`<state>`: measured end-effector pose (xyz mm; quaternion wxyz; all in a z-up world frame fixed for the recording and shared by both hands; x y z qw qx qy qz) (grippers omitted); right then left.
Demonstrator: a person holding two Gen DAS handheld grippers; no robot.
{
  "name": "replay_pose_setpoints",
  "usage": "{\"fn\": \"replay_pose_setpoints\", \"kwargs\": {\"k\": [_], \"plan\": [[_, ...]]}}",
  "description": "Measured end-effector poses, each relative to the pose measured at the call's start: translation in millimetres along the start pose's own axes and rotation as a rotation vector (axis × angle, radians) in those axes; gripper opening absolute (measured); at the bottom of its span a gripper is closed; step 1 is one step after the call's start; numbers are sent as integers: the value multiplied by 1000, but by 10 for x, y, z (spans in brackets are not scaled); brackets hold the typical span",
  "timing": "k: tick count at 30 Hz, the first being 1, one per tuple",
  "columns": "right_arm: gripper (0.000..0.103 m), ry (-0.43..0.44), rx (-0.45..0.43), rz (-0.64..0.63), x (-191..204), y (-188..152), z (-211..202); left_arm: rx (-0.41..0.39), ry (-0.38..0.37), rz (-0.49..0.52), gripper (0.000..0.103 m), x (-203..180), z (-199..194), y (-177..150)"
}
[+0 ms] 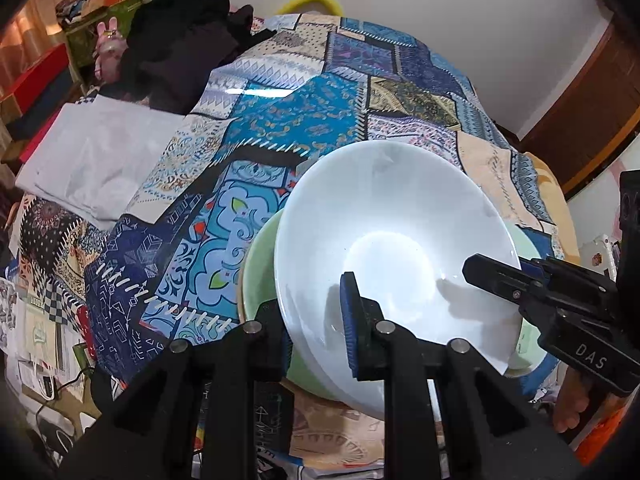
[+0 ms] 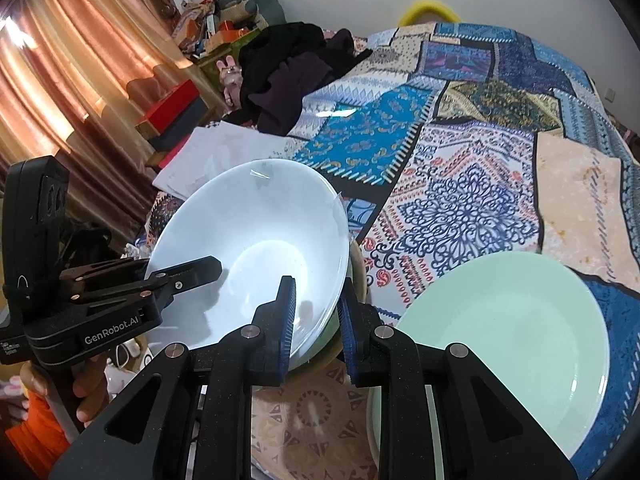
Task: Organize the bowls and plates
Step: 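Lower the white bowls onto the mint green bowls with both grippers, then lift the whole bowl stack with both grippers and carry it toward the plates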
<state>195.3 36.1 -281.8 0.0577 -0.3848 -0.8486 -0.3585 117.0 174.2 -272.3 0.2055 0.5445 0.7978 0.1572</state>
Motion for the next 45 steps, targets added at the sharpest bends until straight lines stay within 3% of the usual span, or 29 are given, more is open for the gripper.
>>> {"fn": "replay_pose_setpoints", "kwargs": {"k": [8,21,39,42,45], "plan": [[19,10,41,8,-18,-69,148,28,15,10,21,98,134,-62],[20,-2,55,-6,-54,-93,196,6,69,51,21,150,159,-47],[20,-28,24,-6,-131,-49,87,28,27,13,21,191,64,1],[24,-28,25,-1,-144,-50,86,18,19,1,21,208,25,16],[29,-27,24,2,-140,-52,89,-54,87,10,22,272,-120,96]]}}
Point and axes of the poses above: each gripper's, at about its wrist camera, not at the fingertips, and z roughly the way its jaws point, x to its left, y to its top, the point moved 8 cm from there along z, roughly the way its jaws point, and after that the axes turned 3 degrees about y, right-handed, at the moved point
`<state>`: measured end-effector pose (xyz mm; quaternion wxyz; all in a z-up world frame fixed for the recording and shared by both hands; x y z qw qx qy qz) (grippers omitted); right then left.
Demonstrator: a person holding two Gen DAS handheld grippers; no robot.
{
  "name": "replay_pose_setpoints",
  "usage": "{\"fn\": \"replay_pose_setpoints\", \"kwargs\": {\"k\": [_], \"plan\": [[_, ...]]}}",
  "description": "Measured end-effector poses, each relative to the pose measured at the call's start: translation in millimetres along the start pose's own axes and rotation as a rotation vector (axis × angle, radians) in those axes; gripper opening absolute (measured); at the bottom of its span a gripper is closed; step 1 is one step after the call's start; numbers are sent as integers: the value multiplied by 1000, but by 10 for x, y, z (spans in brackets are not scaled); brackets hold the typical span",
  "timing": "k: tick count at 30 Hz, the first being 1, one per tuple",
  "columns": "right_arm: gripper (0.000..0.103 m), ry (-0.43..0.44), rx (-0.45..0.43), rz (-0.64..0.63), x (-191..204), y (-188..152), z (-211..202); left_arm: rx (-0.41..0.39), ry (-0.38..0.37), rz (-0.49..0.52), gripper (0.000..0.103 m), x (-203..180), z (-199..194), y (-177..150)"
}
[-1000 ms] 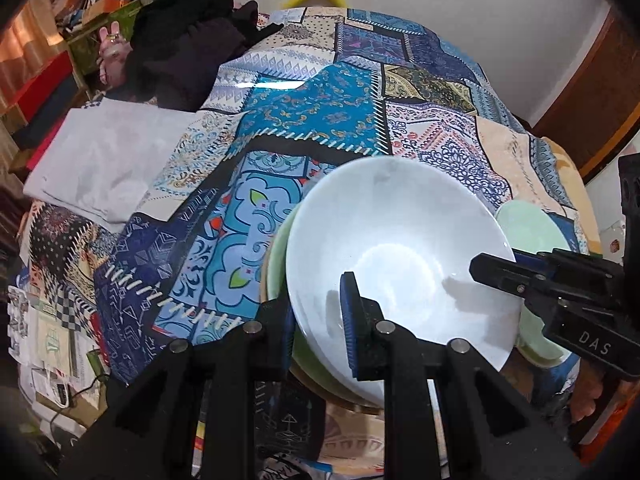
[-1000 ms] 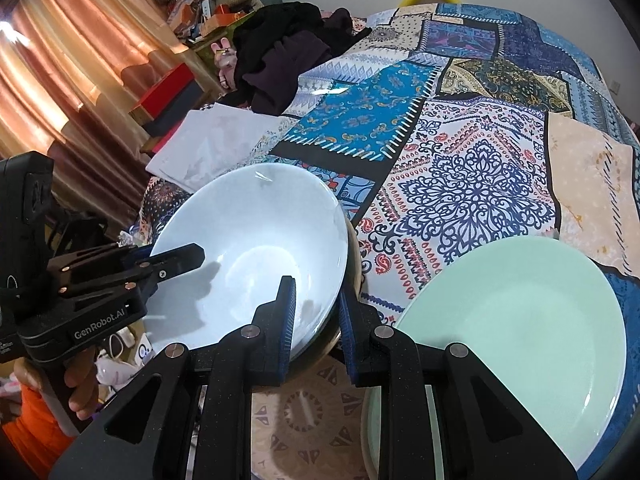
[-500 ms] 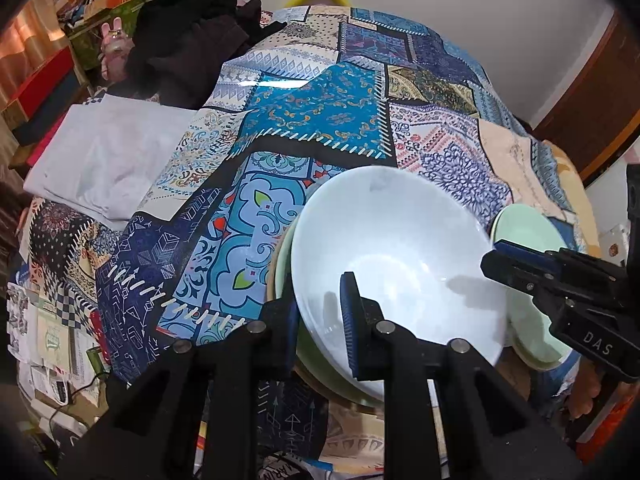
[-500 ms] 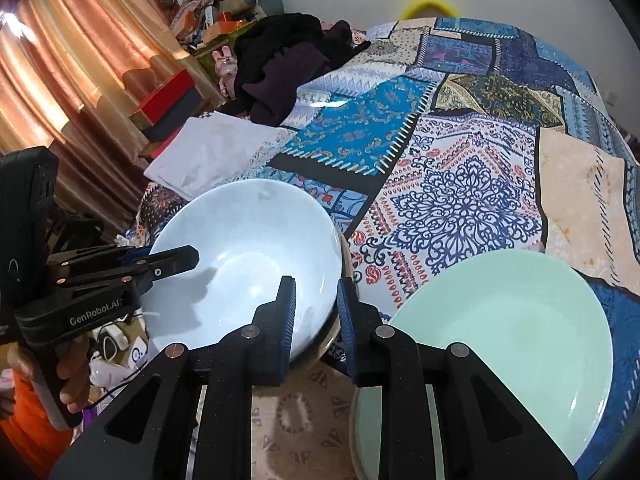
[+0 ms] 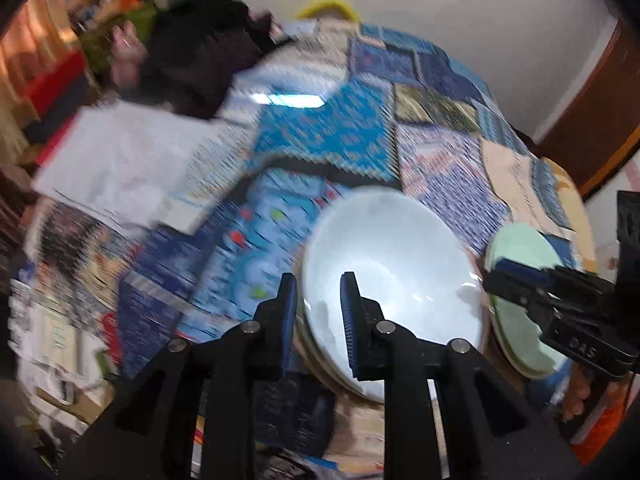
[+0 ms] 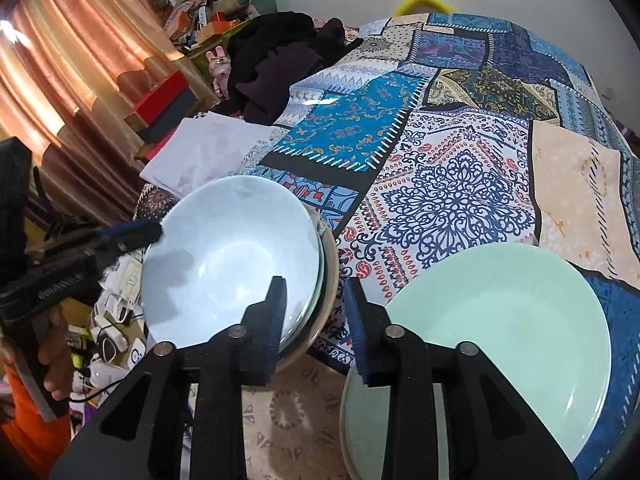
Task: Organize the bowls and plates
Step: 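Lift the whole bowl stack with both grippers and carry it toward the plates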
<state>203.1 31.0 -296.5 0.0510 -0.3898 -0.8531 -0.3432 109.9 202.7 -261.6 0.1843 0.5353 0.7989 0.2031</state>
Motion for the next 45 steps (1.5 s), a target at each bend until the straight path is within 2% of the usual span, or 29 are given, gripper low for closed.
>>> {"fn": "replay_pose_setpoints", "kwargs": {"k": [2,3,7,11,17,26,34,41,45], "plan": [[31,-2,2,0,2,-6,10,-15,-28,-6,33,22,-64,46],[32,-2,3,2,2,-8,15,-10,-37,-20,35,48,-63,53],[39,0,9,10,-7,-24,49,25,-20,-40,35,156,60,-12],[39,4,29,12,5,-45,117,92,-48,-38,35,120,226,-188],[39,12,58,13,36,-83,242,137,-97,-64,39,78,368,-321],[42,36,107,10,84,-138,427,174,-136,-76,47,7,573,-431],[40,14,105,-15,102,-125,475,190,-184,-79,48,-82,610,-445],[33,-5,90,-2,50,-110,467,203,-161,-101,49,-116,614,-436],[33,-16,87,1,52,-108,459,199,-126,-113,49,-132,587,-427]]}}
Point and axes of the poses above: each gripper's, at about its wrist camera, not at the fingertips, and z roughly the way its jaws point, x to its left, y to its top, the point moved 8 cm from there along z, roughly the way its jaws point, and after that the axes turned 3 degrees about y, right-handed, at the moved point
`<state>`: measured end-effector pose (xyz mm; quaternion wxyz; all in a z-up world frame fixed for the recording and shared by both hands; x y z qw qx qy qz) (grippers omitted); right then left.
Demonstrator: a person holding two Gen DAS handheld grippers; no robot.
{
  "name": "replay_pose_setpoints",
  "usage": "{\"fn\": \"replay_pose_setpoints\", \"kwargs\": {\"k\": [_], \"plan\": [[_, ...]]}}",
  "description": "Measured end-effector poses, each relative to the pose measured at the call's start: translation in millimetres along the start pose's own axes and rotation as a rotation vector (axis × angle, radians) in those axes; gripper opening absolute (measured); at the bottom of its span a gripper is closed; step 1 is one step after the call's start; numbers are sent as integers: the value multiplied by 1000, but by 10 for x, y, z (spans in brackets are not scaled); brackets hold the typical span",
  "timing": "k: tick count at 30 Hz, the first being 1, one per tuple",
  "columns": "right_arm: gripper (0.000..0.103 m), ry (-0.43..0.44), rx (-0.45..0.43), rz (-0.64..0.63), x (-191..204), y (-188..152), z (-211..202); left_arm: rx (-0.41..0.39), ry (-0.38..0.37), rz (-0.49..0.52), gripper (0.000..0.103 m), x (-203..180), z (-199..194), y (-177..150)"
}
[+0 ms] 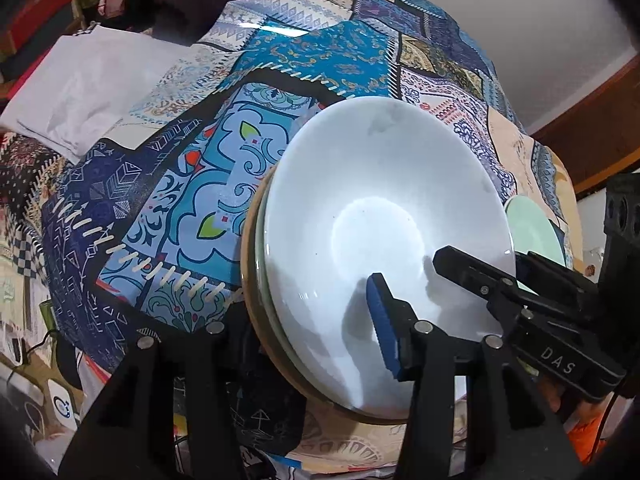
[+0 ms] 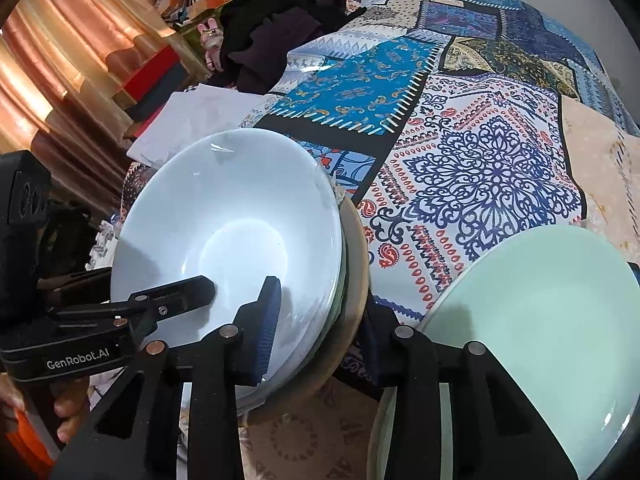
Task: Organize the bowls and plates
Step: 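Lift the whole bowl stack with both grippers and carry it toward the plates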
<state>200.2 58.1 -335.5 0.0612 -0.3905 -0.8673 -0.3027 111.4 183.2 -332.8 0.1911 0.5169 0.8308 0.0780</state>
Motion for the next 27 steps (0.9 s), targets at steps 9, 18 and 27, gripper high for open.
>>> {"fn": "replay_pose_setpoints", "kwargs": {"k": [9,18,27], "plan": [[32,7,-24,27,-17,28,-68,5,-4,-46,46,4,-60,21],[32,2,-91,41,-53,120,-317,-41,2,-15,45,-151,-257,79],[32,-16,-164,52,-150,209,-652,-93,-5,38,45,-438,-486,222]]}}
Point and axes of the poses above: each gripper's, at about its wrist camera, not at the fingertips, and z roughly the way its jaws point, x to its left, y to its top, the point moved 8 cm from there along z, roughly the way its jaws point, and after that the axes turned 3 degrees about y, right-handed, at the moved point
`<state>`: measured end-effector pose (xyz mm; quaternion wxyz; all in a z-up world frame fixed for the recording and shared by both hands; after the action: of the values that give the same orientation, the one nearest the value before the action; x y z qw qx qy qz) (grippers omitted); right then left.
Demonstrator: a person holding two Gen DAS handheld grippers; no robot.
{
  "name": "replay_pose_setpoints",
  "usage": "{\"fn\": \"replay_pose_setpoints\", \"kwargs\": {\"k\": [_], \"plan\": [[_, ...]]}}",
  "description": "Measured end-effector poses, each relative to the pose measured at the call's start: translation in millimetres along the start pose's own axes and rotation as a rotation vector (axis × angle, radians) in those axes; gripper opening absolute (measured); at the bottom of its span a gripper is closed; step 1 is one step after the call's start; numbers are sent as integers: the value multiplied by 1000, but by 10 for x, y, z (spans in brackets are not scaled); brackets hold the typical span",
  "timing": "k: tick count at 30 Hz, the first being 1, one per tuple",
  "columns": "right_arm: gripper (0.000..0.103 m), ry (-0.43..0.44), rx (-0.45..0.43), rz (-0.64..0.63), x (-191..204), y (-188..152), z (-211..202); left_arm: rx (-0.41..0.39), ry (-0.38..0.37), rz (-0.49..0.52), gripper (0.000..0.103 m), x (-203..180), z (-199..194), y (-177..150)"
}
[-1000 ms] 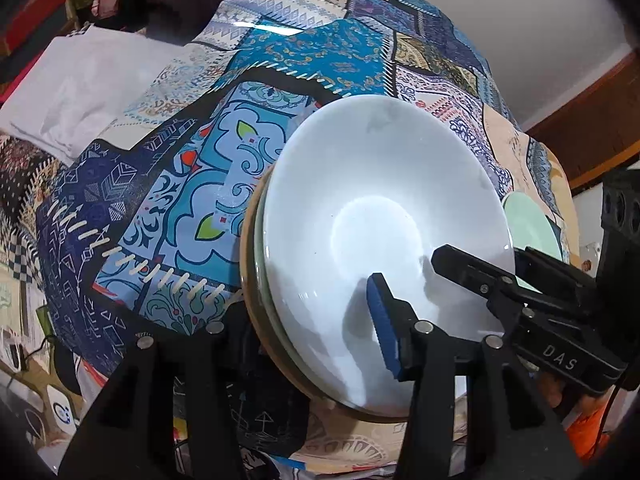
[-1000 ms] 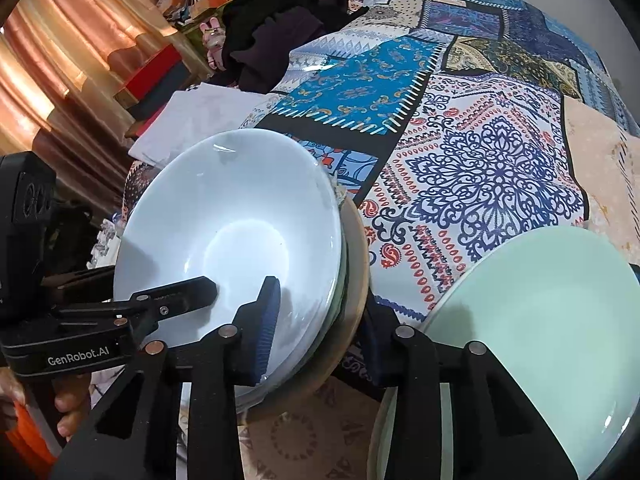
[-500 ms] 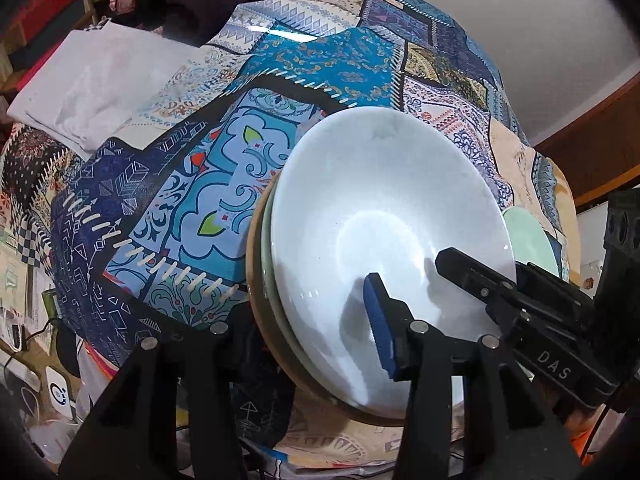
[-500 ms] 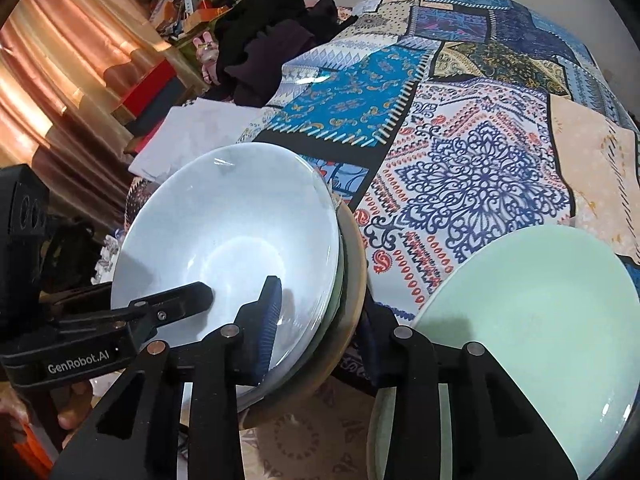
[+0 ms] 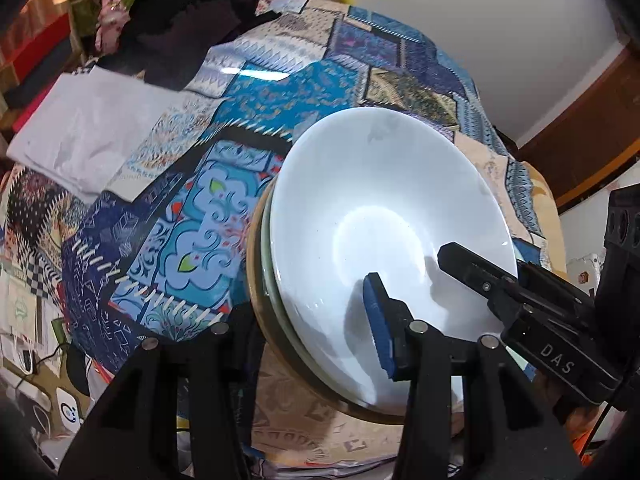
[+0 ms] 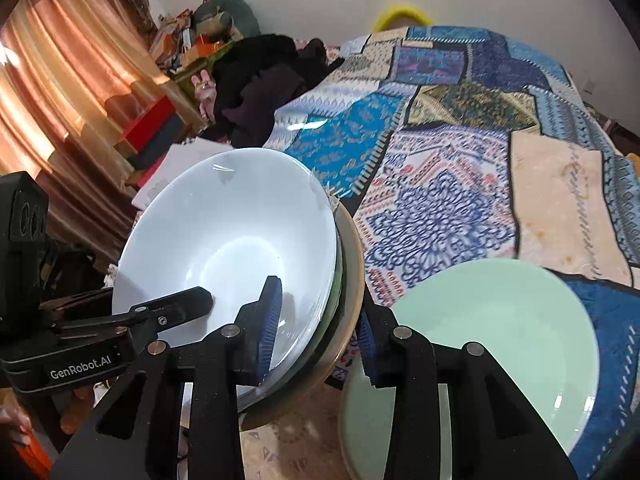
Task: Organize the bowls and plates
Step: 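Lift the whole bowl stack with both grippers and carry it toward the plates, then lower the bowl stack onto the mint green plates with both grippers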
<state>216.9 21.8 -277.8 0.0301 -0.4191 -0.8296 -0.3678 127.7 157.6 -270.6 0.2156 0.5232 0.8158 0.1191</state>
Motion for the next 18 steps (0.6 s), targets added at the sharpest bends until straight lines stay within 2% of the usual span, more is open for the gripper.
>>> {"fn": "replay_pose_setpoints", "kwargs": {"k": [18], "plan": [[32,-55,-92,70,-473,12,-554,-31,-23,134,45,-793,-123,116]]}}
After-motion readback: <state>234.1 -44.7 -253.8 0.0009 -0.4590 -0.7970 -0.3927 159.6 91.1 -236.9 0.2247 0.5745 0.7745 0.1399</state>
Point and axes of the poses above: each gripper's, at about its wrist camera, not at the fingertips, and z roughly the way its jaws point, x to its left, y to its top, the point moved 8 cm from there along z, roughly the way its jaws point, and after that the axes turned 3 degrees about y, right-handed, at the moved point
